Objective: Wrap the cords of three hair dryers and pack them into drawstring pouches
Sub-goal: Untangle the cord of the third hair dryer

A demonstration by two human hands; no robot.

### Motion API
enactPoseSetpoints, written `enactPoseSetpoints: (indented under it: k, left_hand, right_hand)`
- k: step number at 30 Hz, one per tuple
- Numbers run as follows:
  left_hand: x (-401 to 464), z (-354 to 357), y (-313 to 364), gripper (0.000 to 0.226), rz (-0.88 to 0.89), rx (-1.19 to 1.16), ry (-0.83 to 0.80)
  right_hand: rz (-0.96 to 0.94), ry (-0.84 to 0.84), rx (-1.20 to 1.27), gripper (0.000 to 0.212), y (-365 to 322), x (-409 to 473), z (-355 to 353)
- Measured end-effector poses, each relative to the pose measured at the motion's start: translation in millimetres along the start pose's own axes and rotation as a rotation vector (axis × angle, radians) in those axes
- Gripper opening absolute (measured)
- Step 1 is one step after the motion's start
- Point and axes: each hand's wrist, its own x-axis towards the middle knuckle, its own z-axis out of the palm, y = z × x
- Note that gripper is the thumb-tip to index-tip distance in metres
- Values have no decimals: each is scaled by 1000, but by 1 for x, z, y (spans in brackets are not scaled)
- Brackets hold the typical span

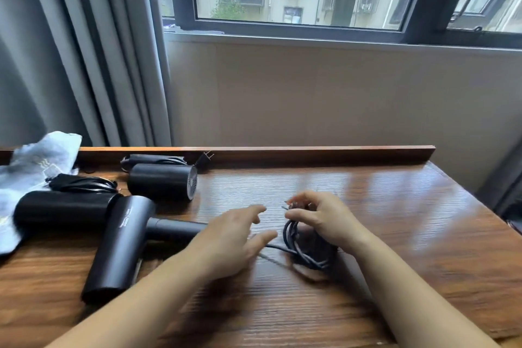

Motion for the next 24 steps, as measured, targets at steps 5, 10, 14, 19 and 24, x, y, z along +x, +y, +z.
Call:
enactPoseSetpoints:
  k: [5, 10, 14, 19, 24]
  left_hand:
    - [33, 13, 7, 69, -96, -139, 9]
    - [65, 20, 15, 62, -173, -546, 76]
    - [79, 29, 16, 50, -145, -875, 109]
    - [79, 36, 13, 26, -105, -989, 171]
    - [72, 34, 13, 20, -98, -963, 277]
  right_hand:
    - [-187, 161, 317, 25, -8, 24, -7]
    - [-255, 276, 498, 28, -9, 43, 0]
    - [-229, 242, 552, 28, -1, 45, 6]
    - [-192, 70, 468, 41, 15, 42, -10]
    - [-178, -57, 529, 47, 11, 40, -12]
